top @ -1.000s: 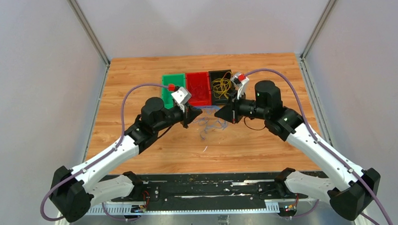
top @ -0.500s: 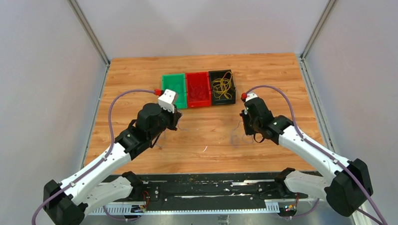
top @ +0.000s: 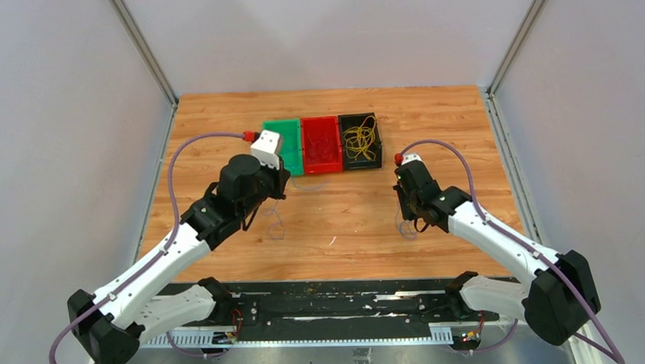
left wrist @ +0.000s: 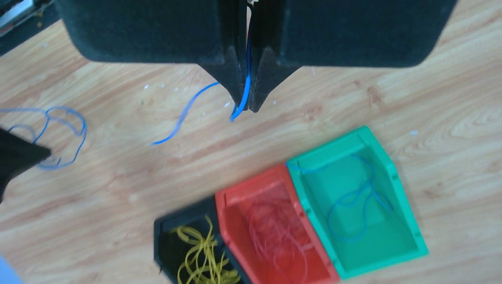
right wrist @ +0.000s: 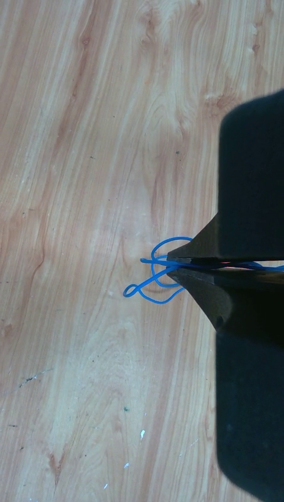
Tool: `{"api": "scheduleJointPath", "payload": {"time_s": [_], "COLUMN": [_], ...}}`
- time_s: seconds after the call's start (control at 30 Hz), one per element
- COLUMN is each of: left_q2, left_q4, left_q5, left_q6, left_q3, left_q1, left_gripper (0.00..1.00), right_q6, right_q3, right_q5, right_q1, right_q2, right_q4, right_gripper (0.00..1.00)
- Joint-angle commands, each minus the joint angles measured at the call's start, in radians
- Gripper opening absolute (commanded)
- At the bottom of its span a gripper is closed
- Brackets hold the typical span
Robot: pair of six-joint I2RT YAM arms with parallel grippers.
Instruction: Untangle the cables
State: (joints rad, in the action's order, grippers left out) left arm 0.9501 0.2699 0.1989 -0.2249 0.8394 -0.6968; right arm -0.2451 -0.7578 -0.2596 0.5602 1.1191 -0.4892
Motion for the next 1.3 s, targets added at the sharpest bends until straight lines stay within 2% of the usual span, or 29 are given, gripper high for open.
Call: {"api": "scheduleJointPath", "payload": {"time_s": [0.0, 0.13, 0.23, 0.53, 0.8, 0.97, 1.27], "left_q2": [0.044, 0.145, 0.261, 0.573, 0.789, 0.912, 1.0], "left_q4": [-0.009, 0.044, 0.086, 0.1, 0.054, 0.11, 0.117], "left_q5": [0.078, 0.328, 0.422, 0.421, 0.448, 0.428, 0.396], "left_q6": [-0.008, 0.021, 0.042, 0.011, 0.056, 0.029, -0.043], "left_q3": [0.127, 0.263, 0.385, 0.718, 0.891, 1.017, 1.012], "left_q1": [0.002, 0.005, 0.035, 0.187, 0.236, 0.257, 0.289], "left_gripper": [0.0, 0.0, 0.0, 0.0, 0.0, 0.0, 0.0], "right_q6": [0.016, 0.029, 0.038, 0.068, 0.086, 0.102, 0.124], "right_q3": [0.026, 0.055, 0.065, 0.068, 0.05, 0.026, 0.014], "right_q5": [-0.005, 0.022, 0.029, 0.02, 0.007, -0.001, 0.017], "right_q1": [-0.014, -0.014, -0.014, -0.017, -0.018, -0.027, -0.065], "right_q2": [-0.021, -0.051, -0.073, -0.089, -0.035, 0.022, 0.066], "right_q4": [0.003, 0.03, 0.041, 0.049, 0.07, 0.078, 0.101], "right_gripper": [0.01, 0.0, 0.01, 0.0, 0.0, 0.0, 0.0]}}
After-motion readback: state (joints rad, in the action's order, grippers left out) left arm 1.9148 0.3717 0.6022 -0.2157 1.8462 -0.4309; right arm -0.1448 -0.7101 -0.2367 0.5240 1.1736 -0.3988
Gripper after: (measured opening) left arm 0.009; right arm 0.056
